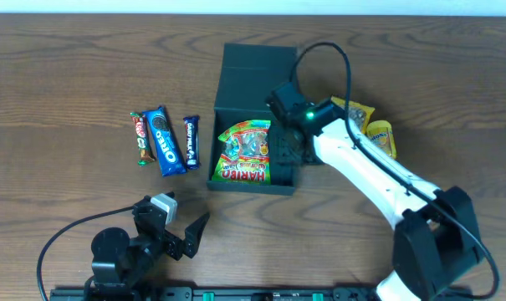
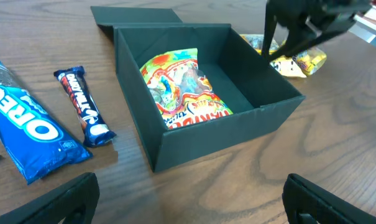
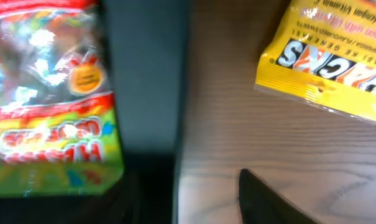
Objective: Pack container
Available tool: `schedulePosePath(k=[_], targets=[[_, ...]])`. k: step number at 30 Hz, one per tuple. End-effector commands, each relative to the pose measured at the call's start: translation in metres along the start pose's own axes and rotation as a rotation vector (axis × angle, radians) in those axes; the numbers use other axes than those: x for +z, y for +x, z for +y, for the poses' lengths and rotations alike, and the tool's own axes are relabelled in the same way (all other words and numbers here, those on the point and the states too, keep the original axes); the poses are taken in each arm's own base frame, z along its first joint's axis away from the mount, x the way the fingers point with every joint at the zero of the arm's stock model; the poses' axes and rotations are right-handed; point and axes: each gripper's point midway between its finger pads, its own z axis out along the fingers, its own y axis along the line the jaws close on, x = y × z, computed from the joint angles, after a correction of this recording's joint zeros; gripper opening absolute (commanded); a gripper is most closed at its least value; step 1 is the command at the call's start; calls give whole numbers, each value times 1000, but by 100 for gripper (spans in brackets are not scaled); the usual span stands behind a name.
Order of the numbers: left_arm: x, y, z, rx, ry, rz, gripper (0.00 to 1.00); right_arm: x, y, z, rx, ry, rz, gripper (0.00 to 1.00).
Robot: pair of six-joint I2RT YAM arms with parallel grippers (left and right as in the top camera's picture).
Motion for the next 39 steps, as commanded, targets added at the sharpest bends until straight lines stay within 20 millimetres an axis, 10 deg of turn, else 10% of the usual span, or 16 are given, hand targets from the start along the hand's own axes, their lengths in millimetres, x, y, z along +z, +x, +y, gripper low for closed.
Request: schedulePosePath(k=[1, 11, 35, 36, 39], targets=[[2, 7, 0, -19, 9, 14, 95, 21, 12, -6, 32, -29, 61, 43], [2, 7, 0, -19, 9, 14, 95, 39, 20, -13, -4, -41, 75, 11], [2, 7, 0, -19, 9, 14, 95, 40, 23, -30, 15, -65, 140, 2], [2, 7, 0, -19, 9, 14, 95, 40, 24, -30, 15, -64, 143, 2], [2, 7, 0, -19, 9, 14, 95, 39, 26, -31, 14, -59, 153, 56]])
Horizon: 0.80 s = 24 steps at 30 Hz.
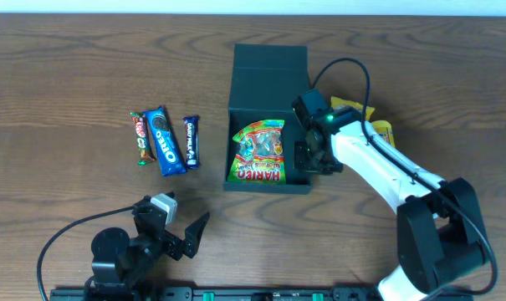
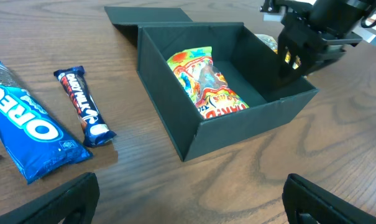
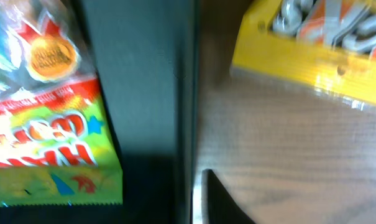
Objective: Pack container
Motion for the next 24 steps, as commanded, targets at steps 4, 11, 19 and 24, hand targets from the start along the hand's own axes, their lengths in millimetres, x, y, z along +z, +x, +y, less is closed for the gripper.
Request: schedulePosePath(k=[4, 11, 19, 24], targets=[[2, 7, 0, -19, 9, 14, 95, -17, 3, -2, -23, 0, 19, 76], [2, 7, 0, -19, 9, 14, 95, -129, -18, 11, -69, -140, -265, 99], [1, -2, -18, -154, 120, -13, 95, -219, 15, 7, -90, -314, -482, 99], [0, -17, -21, -287, 140, -58, 95, -227, 29, 1, -93, -324, -480, 98]])
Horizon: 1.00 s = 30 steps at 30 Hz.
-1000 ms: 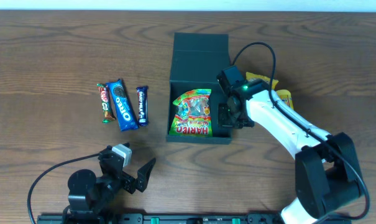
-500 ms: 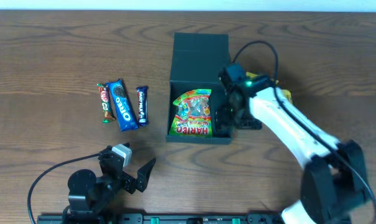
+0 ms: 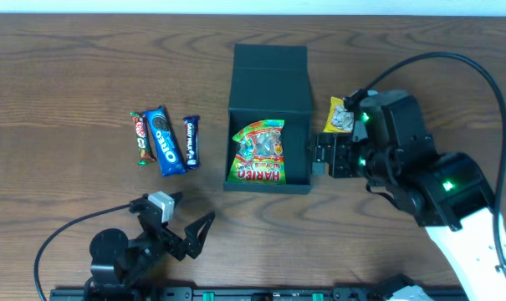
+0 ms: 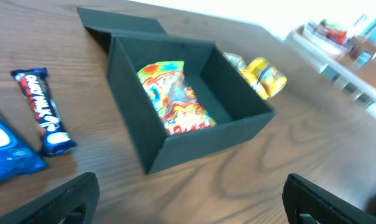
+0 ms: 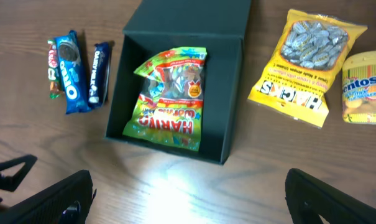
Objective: Pack container
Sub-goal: 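Reach left gripper to the blue Oreo pack and grasp it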
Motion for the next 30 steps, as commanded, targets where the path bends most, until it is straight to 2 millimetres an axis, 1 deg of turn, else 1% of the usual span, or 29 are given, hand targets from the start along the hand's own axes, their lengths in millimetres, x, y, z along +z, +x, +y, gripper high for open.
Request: schedulePosePath(k=[1, 2, 4, 5, 6, 7, 8, 10, 11, 13, 15, 18, 19, 21, 23, 25, 26, 28, 30], targets=[[1, -5, -4, -132, 30, -24, 95, -6, 4, 0, -5, -14, 6, 99], [0, -14, -6, -128, 40, -59, 95, -6, 5, 0, -5, -13, 11, 99], [-4, -45, -15, -103, 76, -173, 95, -5, 5, 0, -4, -10, 15, 99], [-7, -58, -16, -89, 71, -226, 95, -5, 5, 0, -4, -11, 14, 99], [-10, -71, -12, -90, 39, -271, 95, -5, 5, 0, -4, -11, 12, 99], [-11, -77, -5, -98, -10, -284, 95, -5, 4, 0, -4, -12, 11, 99], [-10, -79, 3, -87, -63, -267, 95, -5, 4, 0, -4, -12, 11, 99], [-4, -74, 16, -66, -138, -184, 95, -5, 4, 0, -5, -11, 11, 99], [-1, -72, 22, -72, -168, -147, 95, -5, 4, 0, -5, -11, 11, 99], [8, -70, 41, -114, -258, -35, 95, -5, 4, 0, -5, -11, 10, 99], [17, -74, 61, -144, -358, 76, 95, -5, 4, 0, -5, -11, 10, 99], [24, -83, 91, -162, -510, 209, 95, -5, 5, 0, -5, -10, 13, 99], [28, -86, 99, -155, -538, 252, 95, -5, 5, -1, -5, -9, 13, 99], [44, -91, 110, -122, -538, 340, 95, -5, 5, -1, -4, -10, 13, 99], [58, -87, 119, -140, -526, 391, 95, -5, 5, -1, -5, -9, 13, 99], [77, -78, 136, -152, -531, 419, 95, -5, 6, -1, -4, -7, 19, 99], [81, -75, 142, -152, -543, 425, 95, -5, 7, -2, -4, -5, 22, 99], [83, -69, 156, -157, -592, 440, 95, -5, 9, -3, -3, -1, 31, 99], [78, -60, 174, -226, -706, 441, 95, -5, 11, -3, -2, 2, 38, 99]])
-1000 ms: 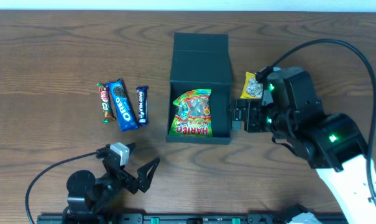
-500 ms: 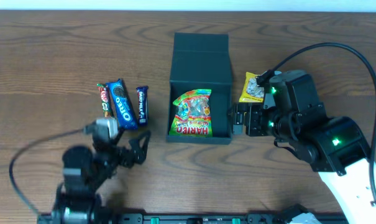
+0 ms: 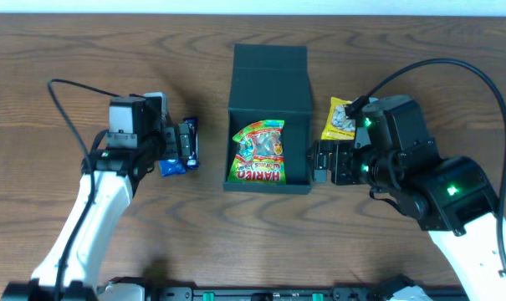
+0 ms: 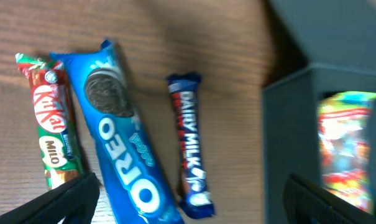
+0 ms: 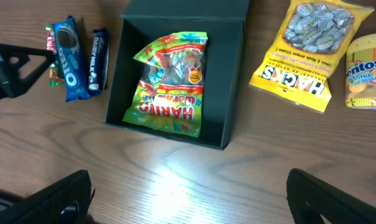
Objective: Pack container
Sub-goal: 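Reach left gripper to the blue Oreo pack and grasp it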
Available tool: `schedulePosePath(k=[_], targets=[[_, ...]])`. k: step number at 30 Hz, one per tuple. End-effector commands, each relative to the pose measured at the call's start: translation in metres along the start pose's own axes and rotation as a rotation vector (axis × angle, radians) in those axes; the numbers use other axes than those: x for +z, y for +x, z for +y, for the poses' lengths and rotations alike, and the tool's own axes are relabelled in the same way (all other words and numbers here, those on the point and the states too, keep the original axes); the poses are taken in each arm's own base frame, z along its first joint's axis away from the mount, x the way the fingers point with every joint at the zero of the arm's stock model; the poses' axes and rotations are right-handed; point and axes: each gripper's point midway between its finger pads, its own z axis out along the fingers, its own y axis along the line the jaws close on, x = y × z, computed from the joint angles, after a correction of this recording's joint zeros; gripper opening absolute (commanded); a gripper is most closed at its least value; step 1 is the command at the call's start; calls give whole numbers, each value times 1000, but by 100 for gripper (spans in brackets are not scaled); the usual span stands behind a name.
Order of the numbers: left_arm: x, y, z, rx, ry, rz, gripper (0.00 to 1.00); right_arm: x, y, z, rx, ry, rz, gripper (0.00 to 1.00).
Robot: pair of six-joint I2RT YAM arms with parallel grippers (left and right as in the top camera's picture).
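The black box (image 3: 268,187) stands open at mid-table, its lid folded back, with a Haribo bag (image 3: 259,154) inside. Left of it lie a Dairy Milk bar (image 4: 189,149), an Oreo pack (image 4: 119,152) and a KitKat (image 4: 51,127). My left gripper (image 4: 189,208) hangs open above these bars, holding nothing. My right gripper (image 5: 191,202) is raised high by the box's right side, wide open and empty. In the right wrist view the box (image 5: 232,99) holds the Haribo bag (image 5: 169,87).
A yellow Hacks bag (image 5: 306,50) and a yellow Mentos jar (image 5: 365,68) lie right of the box. In the overhead view the Hacks bag (image 3: 339,119) is partly under my right arm, which hides the jar. Cables loop over the table behind both arms.
My left arm has left its place at the table's front edge and now hangs over the Dairy Milk, Oreo and KitKat. The right arm has hardly moved. The box and snacks lie as before.
First my right gripper was low at the right wall of the box, which sat askew. Then the box stood straighter and further right, gripper still at that wall. Then the right arm was raised high and open. Now the left arm is over the bars.
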Motion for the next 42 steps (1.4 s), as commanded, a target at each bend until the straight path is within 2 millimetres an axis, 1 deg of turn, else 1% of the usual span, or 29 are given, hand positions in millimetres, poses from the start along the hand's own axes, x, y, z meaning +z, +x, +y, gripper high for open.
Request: schedulePosePath(k=[1, 4, 7, 10, 11, 14, 17, 18, 23, 28, 30, 32, 33, 39, 40, 42], targets=[[9, -2, 30, -96, -158, -2, 95, -2, 1, -2, -5, 6, 1, 99], [22, 9, 37, -133, -185, 46, 95, -2, 2, -5, -4, 17, 6, 99], [35, 22, 37, -157, -174, 103, 96, -2, 2, -8, -3, 35, 3, 99], [44, 28, 39, -178, -181, 129, 100, -1, 3, -8, -3, 36, 6, 99], [47, 30, 40, -179, -183, 134, 95, 0, 3, -9, -3, 37, 8, 99], [52, 30, 41, -211, -185, 132, 87, 2, 6, -10, -2, 41, 16, 99], [56, 28, 41, -241, -185, 121, 74, 4, 8, -11, -1, 45, 25, 99], [58, 28, 42, -245, -185, 121, 72, 5, 9, -12, -1, 46, 27, 99], [68, 37, 45, -256, -195, 152, 66, 5, 10, -12, -1, 48, 32, 99], [71, 36, 46, -254, -196, 146, 65, 5, 10, -12, -1, 49, 32, 99], [74, 39, 47, -256, -200, 157, 64, 5, 10, -12, -1, 48, 32, 99], [77, 42, 47, -257, -201, 168, 59, 5, 10, -12, -1, 49, 33, 99], [77, 43, 48, -257, -202, 171, 59, 5, 11, -13, -1, 49, 34, 99], [78, 42, 48, -257, -201, 170, 47, 5, 10, -13, -1, 53, 32, 99], [78, 43, 48, -257, -202, 173, 40, 5, 9, -16, -1, 67, 26, 99], [77, 45, 47, -258, -200, 180, 33, 4, 8, -18, -1, 80, 19, 99]])
